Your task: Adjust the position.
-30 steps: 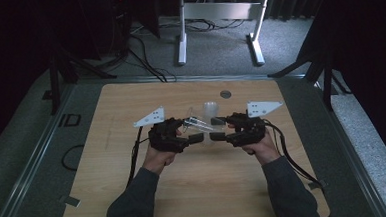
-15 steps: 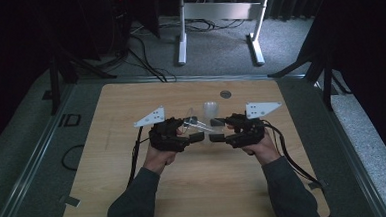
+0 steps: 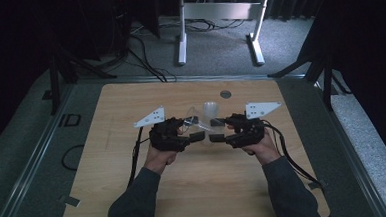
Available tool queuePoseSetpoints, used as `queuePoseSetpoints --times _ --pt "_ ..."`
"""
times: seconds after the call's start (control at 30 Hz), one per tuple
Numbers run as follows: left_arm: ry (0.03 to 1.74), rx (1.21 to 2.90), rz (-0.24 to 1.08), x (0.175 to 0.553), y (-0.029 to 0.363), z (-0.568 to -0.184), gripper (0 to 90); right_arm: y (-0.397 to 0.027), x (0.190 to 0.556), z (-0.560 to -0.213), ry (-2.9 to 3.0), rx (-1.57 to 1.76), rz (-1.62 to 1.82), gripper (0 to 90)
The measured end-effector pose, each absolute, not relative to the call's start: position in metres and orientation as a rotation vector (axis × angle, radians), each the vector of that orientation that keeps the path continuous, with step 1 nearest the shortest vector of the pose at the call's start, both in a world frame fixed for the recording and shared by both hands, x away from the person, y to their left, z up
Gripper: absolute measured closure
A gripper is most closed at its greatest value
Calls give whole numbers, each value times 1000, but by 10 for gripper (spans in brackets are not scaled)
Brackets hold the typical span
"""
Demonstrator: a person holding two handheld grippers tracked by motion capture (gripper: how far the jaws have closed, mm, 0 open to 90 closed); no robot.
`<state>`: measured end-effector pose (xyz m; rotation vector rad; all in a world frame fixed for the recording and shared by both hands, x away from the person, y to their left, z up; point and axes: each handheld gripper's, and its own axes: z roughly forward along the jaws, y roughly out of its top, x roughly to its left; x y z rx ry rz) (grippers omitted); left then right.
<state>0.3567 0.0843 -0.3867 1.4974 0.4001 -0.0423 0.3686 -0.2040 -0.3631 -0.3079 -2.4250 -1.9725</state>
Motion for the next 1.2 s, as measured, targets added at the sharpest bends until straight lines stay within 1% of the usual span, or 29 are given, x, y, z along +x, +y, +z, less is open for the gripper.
queuePoseSetpoints --times 0.1,0.17,0.27,0.67,1.2 --pt "402 1492 -41 357 84 -386 258 -204 368 -363 -2428 -308 -1969 415" --pt "407 1484 -40 357 84 -386 231 -203 368 -364 -2434 -304 -1962 414" --pt "410 1479 -40 357 84 -386 231 -202 368 -365 -2433 -304 -1961 415" --pt "406 1462 -47 357 84 -387 271 -202 368 -364 -2439 -304 -1959 413" --pt "406 1447 -52 357 84 -388 281 -202 368 -363 -2447 -295 -1943 390"
